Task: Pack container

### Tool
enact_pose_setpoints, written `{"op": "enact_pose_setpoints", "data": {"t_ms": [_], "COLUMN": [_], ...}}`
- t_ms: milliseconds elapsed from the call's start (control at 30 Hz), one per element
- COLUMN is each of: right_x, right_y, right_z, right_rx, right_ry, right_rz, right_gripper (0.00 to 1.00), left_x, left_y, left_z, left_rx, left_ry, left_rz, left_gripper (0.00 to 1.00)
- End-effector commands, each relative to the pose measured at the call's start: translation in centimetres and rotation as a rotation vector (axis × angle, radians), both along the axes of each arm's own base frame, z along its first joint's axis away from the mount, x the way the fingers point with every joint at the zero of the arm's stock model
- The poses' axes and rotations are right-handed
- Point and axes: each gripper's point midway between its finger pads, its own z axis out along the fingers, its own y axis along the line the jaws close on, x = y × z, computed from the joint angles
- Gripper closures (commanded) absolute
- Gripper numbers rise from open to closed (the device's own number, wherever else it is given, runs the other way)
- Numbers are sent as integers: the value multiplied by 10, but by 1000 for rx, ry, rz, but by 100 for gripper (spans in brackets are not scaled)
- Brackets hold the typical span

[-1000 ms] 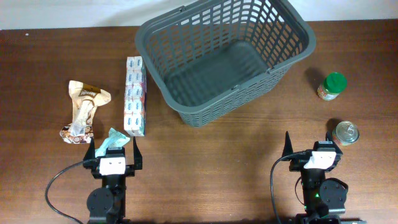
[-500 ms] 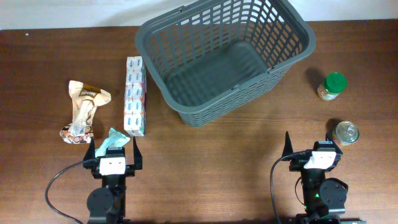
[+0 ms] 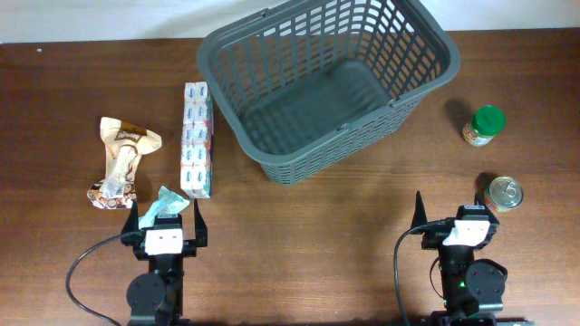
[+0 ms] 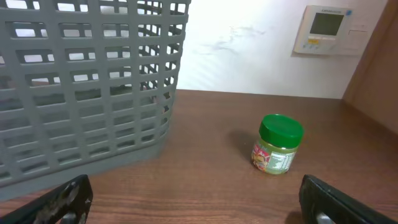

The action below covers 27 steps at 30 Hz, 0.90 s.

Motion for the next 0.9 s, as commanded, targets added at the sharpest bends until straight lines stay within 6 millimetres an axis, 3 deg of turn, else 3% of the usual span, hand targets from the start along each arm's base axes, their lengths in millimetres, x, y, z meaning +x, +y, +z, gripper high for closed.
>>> {"op": "enact_pose_setpoints", "data": {"t_ms": [0,67,200,333,467,533,700,867], "right_x": [0,0,0,1,-1,-3,-13,-30], "right_y": [4,4,4,5,12,21,29,28], "right_z": [-3,-3,0,20,36,45,62,84], "right_rx": [4,6,103,267,383,385,359,234], "right_ry": [4,2,-14,-104,-148,-153,-94,20], "right_rz": [18,19,12,17,64,117,156,141], "right_gripper": [1,1,1,1,1,1,1,1], "left_x": [-1,0,1,-3,-10,-13,-22,-29], "left_y": [5,2,-22,-51,-77,-82,-83,-101], "left_z": [3,8,22,35,35,41,83,73], "left_rx": [-1,-7,-117,-254,-325,-319,-291,-397], "left_ry": [-16,-35,-96,-133,-103,-122,-293,-151], "left_rz": [24,10,-131,-303,-453,-489,-528,-629], "left_gripper": [1,1,1,1,1,1,1,1]}}
